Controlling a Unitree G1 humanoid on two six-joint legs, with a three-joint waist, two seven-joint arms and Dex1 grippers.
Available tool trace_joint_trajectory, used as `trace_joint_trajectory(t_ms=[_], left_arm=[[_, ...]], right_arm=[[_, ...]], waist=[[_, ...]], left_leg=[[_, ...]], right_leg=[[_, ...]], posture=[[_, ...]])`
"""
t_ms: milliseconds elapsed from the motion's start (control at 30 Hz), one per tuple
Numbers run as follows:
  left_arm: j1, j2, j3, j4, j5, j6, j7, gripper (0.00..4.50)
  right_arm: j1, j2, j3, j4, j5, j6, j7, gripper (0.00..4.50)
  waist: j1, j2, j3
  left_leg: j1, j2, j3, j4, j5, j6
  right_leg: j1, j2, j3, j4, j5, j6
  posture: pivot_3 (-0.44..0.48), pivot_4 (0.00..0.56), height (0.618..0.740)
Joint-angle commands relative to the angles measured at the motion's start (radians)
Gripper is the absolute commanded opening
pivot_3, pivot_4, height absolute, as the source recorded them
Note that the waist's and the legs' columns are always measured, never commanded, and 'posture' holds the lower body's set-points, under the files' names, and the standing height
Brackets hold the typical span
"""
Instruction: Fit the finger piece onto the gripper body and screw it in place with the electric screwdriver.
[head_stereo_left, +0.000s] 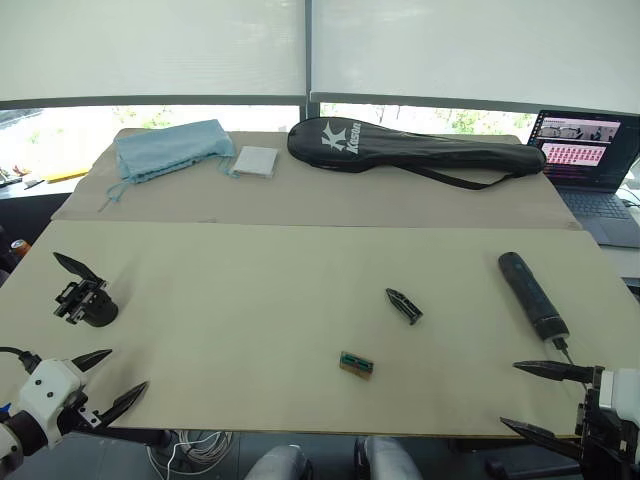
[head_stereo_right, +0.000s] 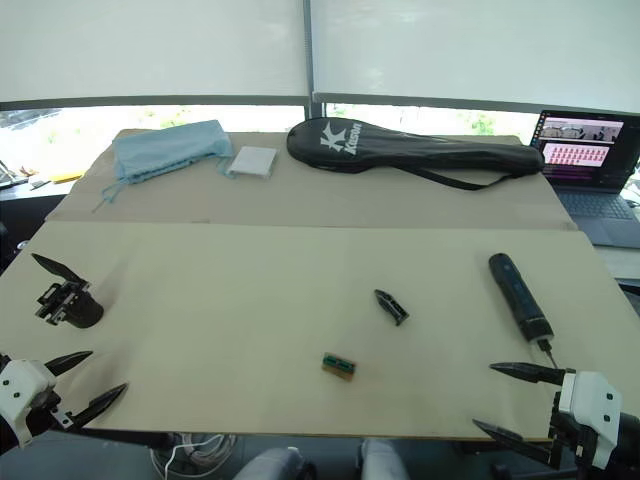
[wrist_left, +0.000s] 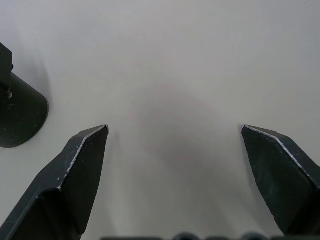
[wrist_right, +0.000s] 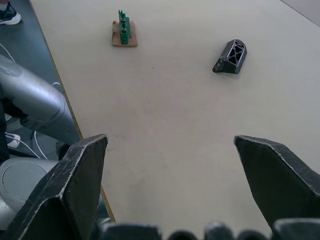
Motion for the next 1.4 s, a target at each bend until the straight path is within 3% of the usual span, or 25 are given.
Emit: trace_joint_trajectory(t_ms=[33, 300, 433, 800, 1033, 1200, 1400], left_arm=[[0.007, 0.003, 0.022, -0.024, -0.018, 0.012, 0.005, 4.50], [-0.016, -0.070, 0.146, -0.055, -0.186, 0.129, 0.093, 4.50], [-0.007, -0.131, 0.222, -0.020, -0.193, 0.126, 0.185, 4.50], [0.010, -0.272, 0.375, 0.051, -0.240, 0.139, 0.411, 4.50], [-0.018, -0.301, 0.303, -0.059, -0.278, 0.214, 0.423, 4.50], [-0.099, -0.268, 0.219, -0.108, -0.214, 0.246, 0.459, 4.50], [-0.240, -0.211, 0.102, 0.043, -0.065, 0.198, 0.489, 4.50]], right_arm=[[0.000, -0.016, -0.001, -0.036, 0.023, 0.022, -0.008, 4.45], [-0.065, 0.007, 0.031, -0.140, 0.120, 0.166, -0.094, 4.45], [-0.145, 0.042, 0.072, -0.239, 0.142, 0.211, -0.204, 4.45], [-0.281, 0.145, 0.221, -0.348, 0.179, 0.136, -0.226, 4.45], [-0.271, 0.190, 0.238, -0.369, 0.210, 0.094, -0.203, 4.45], [-0.282, 0.184, 0.251, -0.384, 0.203, 0.097, -0.215, 4.45], [-0.308, 0.178, 0.286, -0.398, 0.188, 0.108, -0.241, 4.45]], waist=[[0.000, 0.000, 0.000], [-0.006, 0.000, 0.000], [-0.008, 0.000, 0.000], [0.008, -0.004, 0.000], [0.014, -0.006, 0.000], [0.012, -0.006, 0.000], [0.003, -0.005, -0.001]], left_leg=[[0.000, 0.000, 0.000, 0.000, 0.000, 0.000], [0.000, 0.000, 0.000, 0.000, 0.000, 0.000], [0.000, 0.000, 0.000, 0.000, 0.000, -0.001], [-0.001, 0.000, 0.000, 0.001, 0.000, -0.001], [0.000, 0.000, 0.000, 0.002, 0.000, -0.001], [0.000, 0.000, 0.000, 0.002, 0.000, -0.002], [0.000, 0.000, 0.000, 0.002, 0.001, -0.004]], right_leg=[[0.000, 0.000, 0.000, 0.000, 0.000, 0.000], [0.000, 0.000, 0.000, 0.000, 0.000, 0.000], [-0.001, 0.000, 0.000, 0.001, -0.001, 0.001], [-0.001, 0.000, 0.000, 0.000, 0.000, 0.000], [-0.001, 0.000, 0.000, 0.000, 0.000, 0.000], [-0.001, 0.001, 0.000, 0.002, 0.001, -0.001], [-0.003, 0.002, 0.000, 0.002, 0.002, -0.003]], posture=[[0.000, 0.150, 0.740], [0.000, 0.150, 0.740], [0.000, 0.150, 0.740], [0.000, 0.150, 0.740], [0.000, 0.150, 0.740], [0.000, 0.150, 0.740], [0.000, 0.150, 0.740]])
